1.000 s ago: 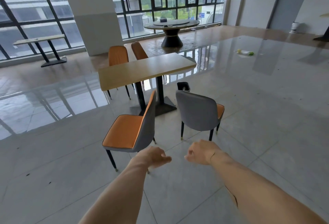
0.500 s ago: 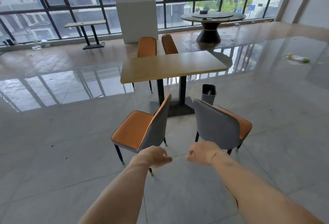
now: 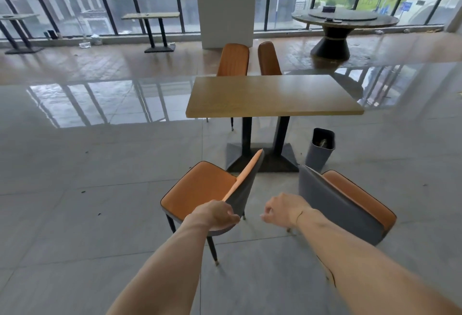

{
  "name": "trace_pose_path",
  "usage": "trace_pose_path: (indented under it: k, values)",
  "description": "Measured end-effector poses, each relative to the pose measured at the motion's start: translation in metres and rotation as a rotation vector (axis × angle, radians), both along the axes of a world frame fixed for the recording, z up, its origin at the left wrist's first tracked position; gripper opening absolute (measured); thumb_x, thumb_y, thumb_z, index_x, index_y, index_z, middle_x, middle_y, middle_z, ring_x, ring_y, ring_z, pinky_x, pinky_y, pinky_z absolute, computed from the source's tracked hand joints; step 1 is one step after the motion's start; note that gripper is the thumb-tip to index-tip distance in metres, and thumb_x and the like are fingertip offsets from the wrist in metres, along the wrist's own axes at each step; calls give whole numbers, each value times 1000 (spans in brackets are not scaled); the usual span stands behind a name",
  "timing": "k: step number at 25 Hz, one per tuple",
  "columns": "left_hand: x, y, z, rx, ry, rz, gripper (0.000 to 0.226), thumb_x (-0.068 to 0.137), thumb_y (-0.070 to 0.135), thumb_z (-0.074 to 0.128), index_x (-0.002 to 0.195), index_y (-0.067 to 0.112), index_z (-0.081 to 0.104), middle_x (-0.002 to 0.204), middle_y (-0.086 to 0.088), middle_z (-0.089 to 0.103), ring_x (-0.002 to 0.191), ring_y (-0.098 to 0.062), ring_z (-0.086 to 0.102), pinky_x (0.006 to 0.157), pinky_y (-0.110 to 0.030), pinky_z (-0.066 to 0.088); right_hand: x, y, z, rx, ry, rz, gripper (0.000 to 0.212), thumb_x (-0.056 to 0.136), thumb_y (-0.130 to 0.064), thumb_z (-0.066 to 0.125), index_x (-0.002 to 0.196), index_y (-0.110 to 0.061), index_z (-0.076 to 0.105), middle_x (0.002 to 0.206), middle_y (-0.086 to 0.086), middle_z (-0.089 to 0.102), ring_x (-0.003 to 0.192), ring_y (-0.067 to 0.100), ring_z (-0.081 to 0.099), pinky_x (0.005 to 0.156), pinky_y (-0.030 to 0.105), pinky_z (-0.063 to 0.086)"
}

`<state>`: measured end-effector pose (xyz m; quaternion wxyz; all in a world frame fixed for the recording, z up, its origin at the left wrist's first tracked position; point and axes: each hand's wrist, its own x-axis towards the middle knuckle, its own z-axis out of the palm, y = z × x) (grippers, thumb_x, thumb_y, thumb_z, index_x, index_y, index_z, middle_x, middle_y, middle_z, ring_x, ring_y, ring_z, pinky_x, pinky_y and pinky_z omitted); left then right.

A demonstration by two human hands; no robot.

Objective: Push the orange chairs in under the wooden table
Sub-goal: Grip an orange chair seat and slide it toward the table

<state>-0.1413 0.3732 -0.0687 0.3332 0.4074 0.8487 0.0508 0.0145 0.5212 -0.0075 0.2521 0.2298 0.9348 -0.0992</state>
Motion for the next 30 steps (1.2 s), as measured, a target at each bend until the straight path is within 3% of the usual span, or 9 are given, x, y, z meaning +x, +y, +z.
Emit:
trace_pose_path:
  k: [6, 9, 12, 16, 19, 22, 25, 30]
  values:
    - [-44, 42, -17, -16, 2, 93, 44, 83, 61, 50, 115, 37, 67, 97, 16, 65, 86, -9, 60, 66, -25, 43, -68, 61, -24, -15, 50, 78, 37, 99, -49, 47, 108, -20, 69, 101, 0, 71, 90, 15, 66, 81, 30, 54]
    - [-55, 69, -28, -54, -1, 174, 42, 85, 58, 49, 115, 35, 68, 94, 16, 64, 85, -8, 59, 64, -24, 43, -94, 97, -40, -19, 93, 154, 36, 99, -48, 46, 112, -22, 68, 105, -1, 71, 92, 14, 66, 80, 28, 54]
    - [-56, 104, -36, -64, 17, 275, 42, 87, 57, 47, 115, 34, 67, 99, 12, 66, 87, -10, 60, 71, -28, 49, -114, 141, -57, 7, 135, 295, 41, 99, -49, 44, 127, -25, 63, 120, -1, 68, 105, 18, 65, 85, 31, 54]
    - [-37, 147, -47, -34, 170, 384, 36, 94, 52, 39, 110, 30, 62, 93, 8, 60, 81, -13, 58, 63, -28, 47, -137, 192, -76, 61, 259, 522, 40, 102, -46, 39, 127, -25, 63, 123, -3, 68, 108, 17, 64, 91, 32, 53]
    - [-22, 167, -58, 65, 363, 458, 34, 100, 32, 30, 118, 22, 57, 114, 1, 61, 97, -18, 57, 77, -32, 50, -155, 211, -96, 86, 355, 739, 42, 105, -39, 31, 129, -22, 60, 136, 0, 61, 127, 20, 53, 110, 35, 39]
    - [-15, 183, -71, 212, 444, 597, 31, 103, 28, 37, 123, 16, 58, 127, -2, 61, 116, -22, 57, 100, -32, 45, -169, 215, -123, 44, 436, 831, 44, 106, -35, 34, 143, -19, 51, 148, 2, 51, 142, 24, 40, 120, 40, 25]
    - [-22, 191, -94, 227, 537, 644, 30, 101, 27, 43, 119, 13, 62, 124, -6, 64, 115, -25, 59, 100, -35, 45, -187, 222, -151, -16, 461, 817, 45, 106, -35, 34, 147, -20, 47, 151, 1, 48, 145, 23, 36, 121, 41, 21]
    - [-38, 206, -131, 230, 552, 766, 56, 101, 35, 20, 126, 10, 63, 131, -9, 64, 127, -27, 56, 104, -40, 44, -215, 242, -187, -47, 587, 806, 45, 105, -37, 33, 136, -20, 61, 139, 2, 60, 137, 26, 48, 117, 46, 31]
